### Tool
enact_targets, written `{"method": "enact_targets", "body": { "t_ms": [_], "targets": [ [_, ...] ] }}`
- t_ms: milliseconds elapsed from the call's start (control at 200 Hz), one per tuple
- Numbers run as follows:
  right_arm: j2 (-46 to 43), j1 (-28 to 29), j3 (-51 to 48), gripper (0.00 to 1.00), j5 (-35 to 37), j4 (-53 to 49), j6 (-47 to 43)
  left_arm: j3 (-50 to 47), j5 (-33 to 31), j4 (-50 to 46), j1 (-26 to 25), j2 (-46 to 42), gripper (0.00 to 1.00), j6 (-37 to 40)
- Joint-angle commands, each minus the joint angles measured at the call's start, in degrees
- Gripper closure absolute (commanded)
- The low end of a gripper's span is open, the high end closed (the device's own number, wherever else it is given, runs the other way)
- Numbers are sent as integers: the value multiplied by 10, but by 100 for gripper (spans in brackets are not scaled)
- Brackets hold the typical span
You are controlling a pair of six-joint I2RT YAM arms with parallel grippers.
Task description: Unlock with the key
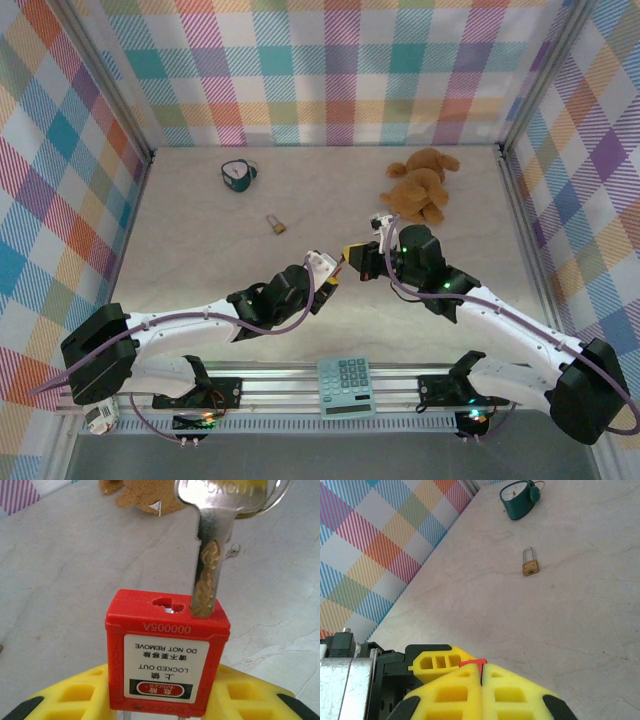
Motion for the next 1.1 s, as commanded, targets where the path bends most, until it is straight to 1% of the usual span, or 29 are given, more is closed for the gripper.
{"method": "enact_targets", "body": {
  "t_ms": [0, 350, 715, 840, 1095],
  "targets": [
    [3, 4, 17, 95, 15, 6, -5, 3, -4, 25, -10, -12, 68, 6],
    [13, 4, 23, 95, 29, -2, -13, 1, -14, 23, -21, -13, 69, 8],
    [16, 4, 21, 95, 1, -18, -2, 9, -63, 17, -21, -9, 72, 42],
    [22, 4, 23, 95, 1, -25, 4, 13, -67, 16, -22, -5, 72, 48],
    [22, 4, 19, 95, -5, -2, 28, 16, -68, 19, -21, 6, 72, 51]
  ]
}}
